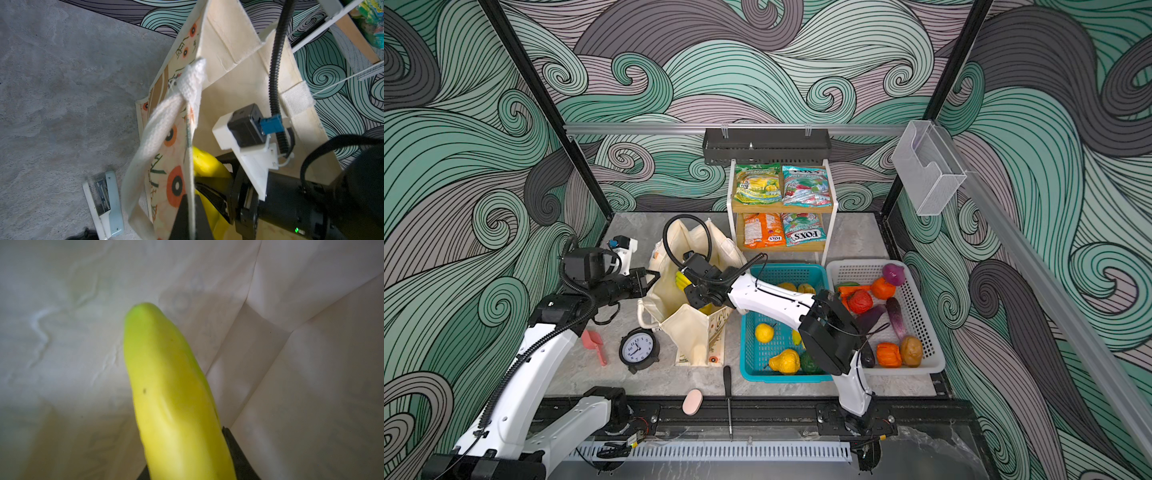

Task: Place the food into the grocery bag and tie it
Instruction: 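Carry the banana over the tote bag and lower it inside with the right gripper, then open the right gripper to release the banana into the bag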

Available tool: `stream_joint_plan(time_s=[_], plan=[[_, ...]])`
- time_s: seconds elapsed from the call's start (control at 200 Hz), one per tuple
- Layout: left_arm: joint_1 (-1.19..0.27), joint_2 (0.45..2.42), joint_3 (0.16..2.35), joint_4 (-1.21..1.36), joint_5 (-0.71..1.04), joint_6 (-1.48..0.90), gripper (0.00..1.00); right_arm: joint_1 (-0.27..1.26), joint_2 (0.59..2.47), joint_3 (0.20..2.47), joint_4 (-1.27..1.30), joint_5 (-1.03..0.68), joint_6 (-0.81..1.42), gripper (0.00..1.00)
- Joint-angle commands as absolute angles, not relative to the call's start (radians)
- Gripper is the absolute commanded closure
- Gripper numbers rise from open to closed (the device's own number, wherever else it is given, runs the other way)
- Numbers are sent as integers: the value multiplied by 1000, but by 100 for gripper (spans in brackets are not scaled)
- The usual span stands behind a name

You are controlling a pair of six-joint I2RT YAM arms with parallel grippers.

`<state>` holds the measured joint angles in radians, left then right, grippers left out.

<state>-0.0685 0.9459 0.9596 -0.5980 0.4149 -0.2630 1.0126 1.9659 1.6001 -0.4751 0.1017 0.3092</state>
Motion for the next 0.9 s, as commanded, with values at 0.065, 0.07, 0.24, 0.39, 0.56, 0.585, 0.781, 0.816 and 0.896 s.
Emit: stream_joint_plan(time_s=[0.065, 0.07, 0.24, 0.39, 0.56, 0.585, 0.781, 0.816, 0.896], plan=[[-75, 963, 970, -597, 386, -264, 100, 1018, 1906, 1590, -517, 138, 232, 90], [-75, 964, 970, -598, 385, -264, 100, 1018, 1903, 1589, -516, 138, 231, 90], [-75, 961, 969, -597, 383, -265, 100, 1037, 1862, 1593, -488, 38, 145, 89], [-75, 955, 965, -586, 397, -265, 100, 1030, 1982, 1701, -579, -61, 153, 90], [-75, 959, 966, -585, 418, -269, 100, 1020, 2065, 1738, -593, 23, 219, 91], [-75, 957, 967, -586, 414, -270, 100, 1013, 2072, 1739, -592, 28, 243, 91], [-75, 935, 965, -577, 399, -275, 100, 982, 2126, 1719, -569, 44, 327, 90], [-74, 932, 964, -575, 392, -278, 100, 983, 2137, 1718, -570, 52, 327, 90], [-74, 922, 963, -578, 372, -279, 100, 980, 2153, 1712, -569, 56, 330, 90]])
